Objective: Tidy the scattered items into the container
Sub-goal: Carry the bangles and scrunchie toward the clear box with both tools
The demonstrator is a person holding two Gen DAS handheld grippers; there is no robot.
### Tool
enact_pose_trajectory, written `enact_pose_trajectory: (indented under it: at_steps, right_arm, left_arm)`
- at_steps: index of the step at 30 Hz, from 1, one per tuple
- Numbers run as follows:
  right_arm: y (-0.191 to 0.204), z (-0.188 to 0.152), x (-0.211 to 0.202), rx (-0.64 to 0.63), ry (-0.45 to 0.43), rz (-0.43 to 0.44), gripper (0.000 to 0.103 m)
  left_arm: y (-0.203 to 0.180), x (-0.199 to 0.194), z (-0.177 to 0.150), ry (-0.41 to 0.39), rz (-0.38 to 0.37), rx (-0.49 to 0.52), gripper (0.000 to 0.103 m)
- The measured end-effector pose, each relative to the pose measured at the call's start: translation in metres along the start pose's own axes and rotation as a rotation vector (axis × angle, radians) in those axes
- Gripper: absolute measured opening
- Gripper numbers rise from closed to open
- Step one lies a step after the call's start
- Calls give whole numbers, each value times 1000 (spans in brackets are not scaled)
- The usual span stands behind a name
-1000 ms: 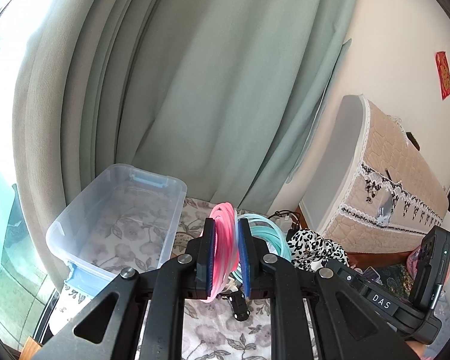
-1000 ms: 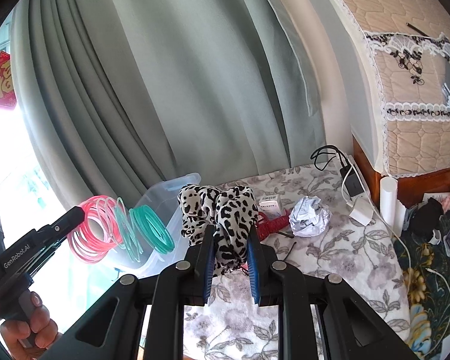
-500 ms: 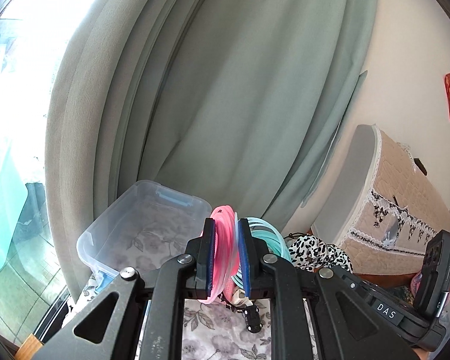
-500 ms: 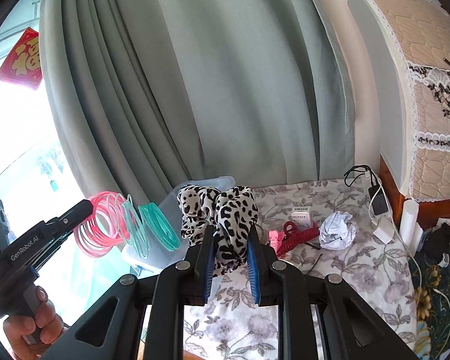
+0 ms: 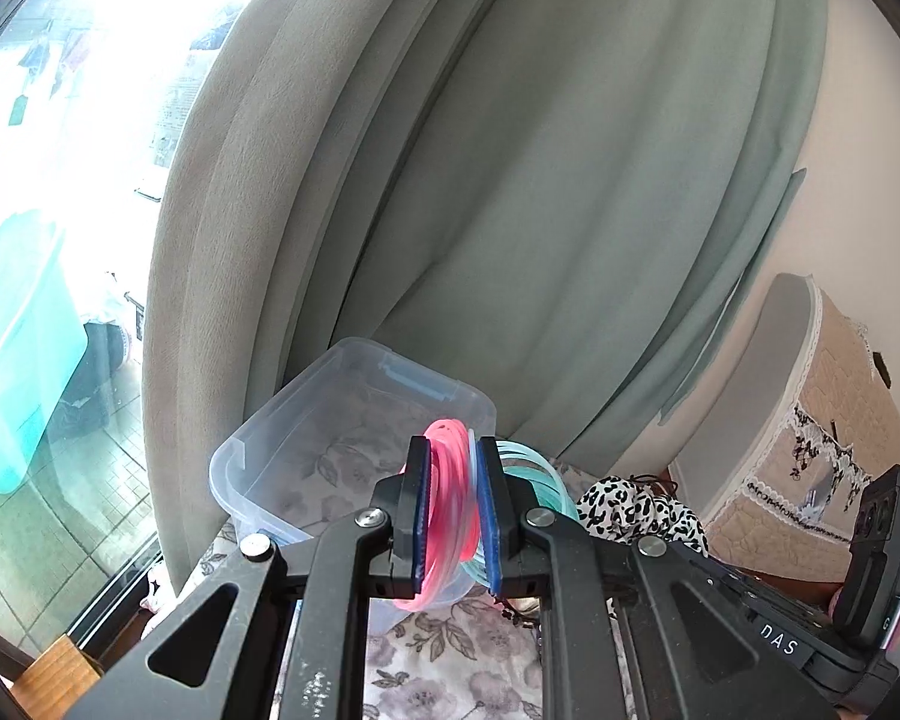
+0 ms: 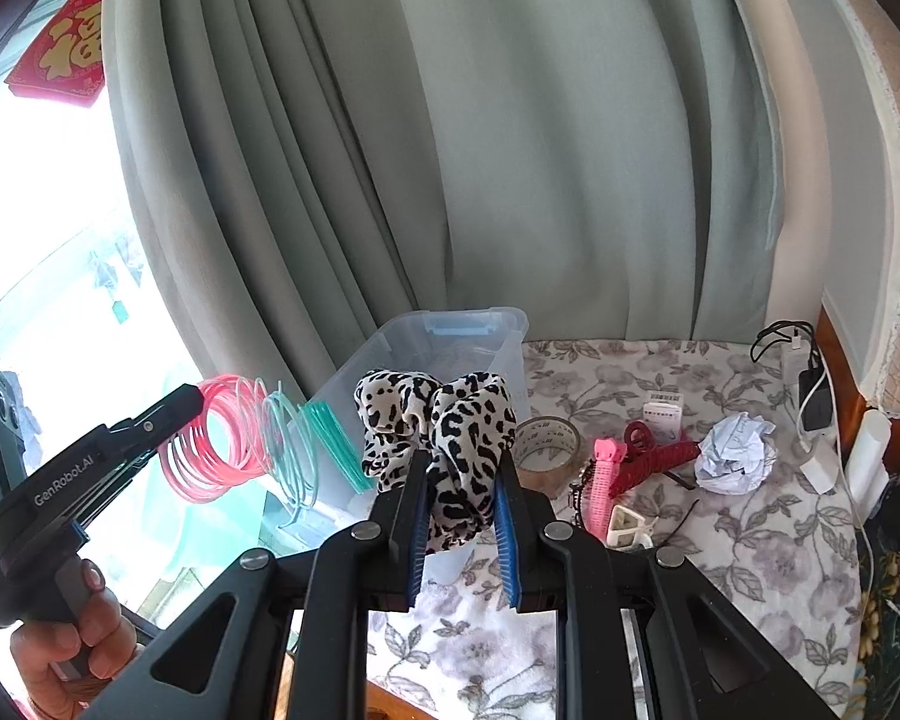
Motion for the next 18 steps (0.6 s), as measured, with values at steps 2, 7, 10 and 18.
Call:
enact_pose_trajectory:
  at_steps: [2, 7, 10, 18]
  right_arm:
    - [5, -4, 11, -10, 24, 11, 21]
    - [17, -14, 39, -33, 81, 32, 21]
    - [21, -19, 55, -43, 110, 43, 21]
    - [37, -21, 89, -64, 153, 79, 21]
  left_arm:
    - [9, 7, -4, 13, 16, -13, 15]
    - [31, 24, -14, 44, 52, -46, 15]
    - [45, 35, -14, 59, 70, -67, 15]
    - [63, 55, -20, 72, 98, -86, 15]
Point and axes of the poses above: each gripper's, at about its wrist camera, not at the fingertips, and x roughly the way its jaws point, y to its left, z to its top, the point moved 2 cm from there along x, roughly the way its jaws point, and after that the axes turned 12 degrees about -y, right-handed, at the moved point
